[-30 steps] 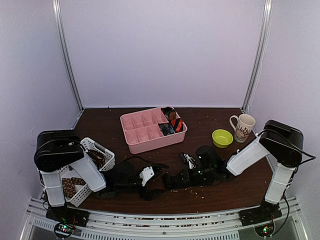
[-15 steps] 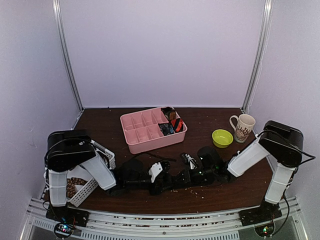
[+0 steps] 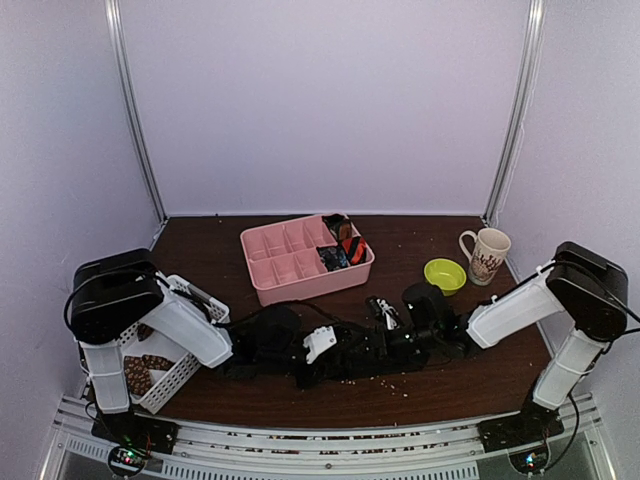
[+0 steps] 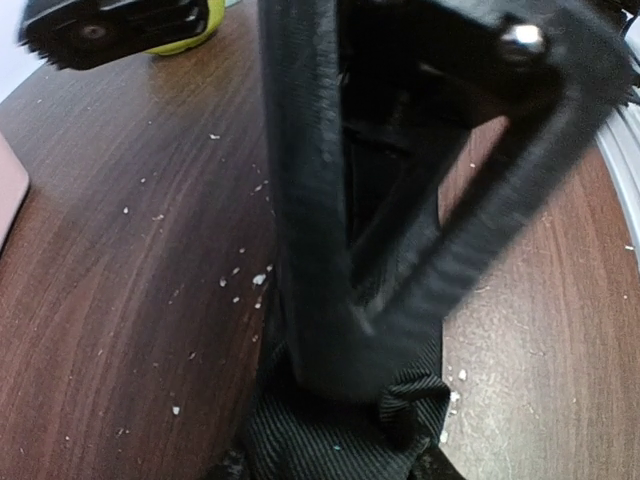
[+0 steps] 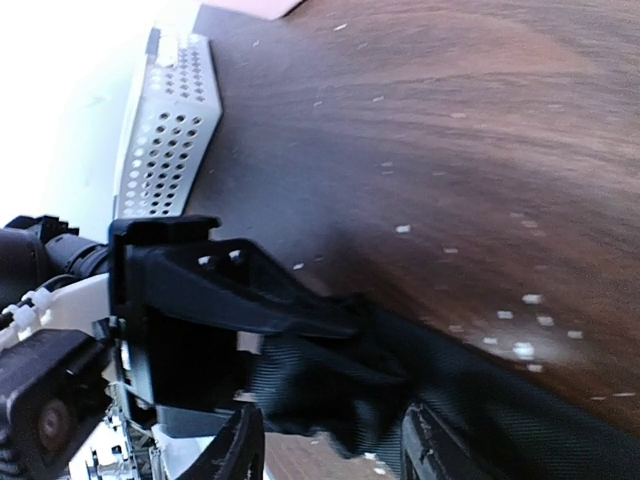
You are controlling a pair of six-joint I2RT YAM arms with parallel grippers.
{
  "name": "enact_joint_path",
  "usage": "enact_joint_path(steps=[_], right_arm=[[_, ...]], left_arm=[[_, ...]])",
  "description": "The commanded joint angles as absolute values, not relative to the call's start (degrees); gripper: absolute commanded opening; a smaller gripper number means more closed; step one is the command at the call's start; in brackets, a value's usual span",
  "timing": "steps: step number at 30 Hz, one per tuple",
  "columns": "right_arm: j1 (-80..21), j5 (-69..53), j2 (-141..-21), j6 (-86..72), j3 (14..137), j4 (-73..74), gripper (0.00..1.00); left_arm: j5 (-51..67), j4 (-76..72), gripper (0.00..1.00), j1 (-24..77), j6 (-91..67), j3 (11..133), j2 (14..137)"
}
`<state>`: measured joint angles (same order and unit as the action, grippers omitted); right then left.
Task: Roll the ties
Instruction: Roll the tie at the center of the board.
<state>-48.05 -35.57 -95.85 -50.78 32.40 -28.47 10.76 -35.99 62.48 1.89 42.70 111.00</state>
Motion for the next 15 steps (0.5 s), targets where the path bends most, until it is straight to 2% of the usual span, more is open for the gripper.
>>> enact_joint_path(steps=[1,8,11,13,14,15], right_arm=[[-50.8,-37.2,-96.8,-52.0,36.0,-26.6,0.46],[-51.7,-35.0,-101.1,-50.9,38.9,-22.5,0.37],[-51.7,-34.3,-102.1,-50.1,39.4,-20.8,0.22],[-51.5,-33.9,-102.3,-50.0,39.1,-20.5,0.05],[-51.5,-33.8,-102.3,-49.9,38.9,-20.4,0.0],[-51.5,-33.8,-102.2,-49.9,38.6,-20.4,0.0]], left_arm=[[9.8,-24.3,0.39,62.5,3.9,44.3,112.2],[10.7,-22.0,0.4,62.5,4.2,46.0,112.9],[10.5,-21.8,0.4,62.5,4.4,45.9,112.7],[10.3,-22.1,0.4,62.5,4.4,45.7,112.6],[10.0,-22.2,0.41,62.5,4.4,45.7,112.5],[9.5,-22.4,0.44,62.4,4.3,45.6,112.2]])
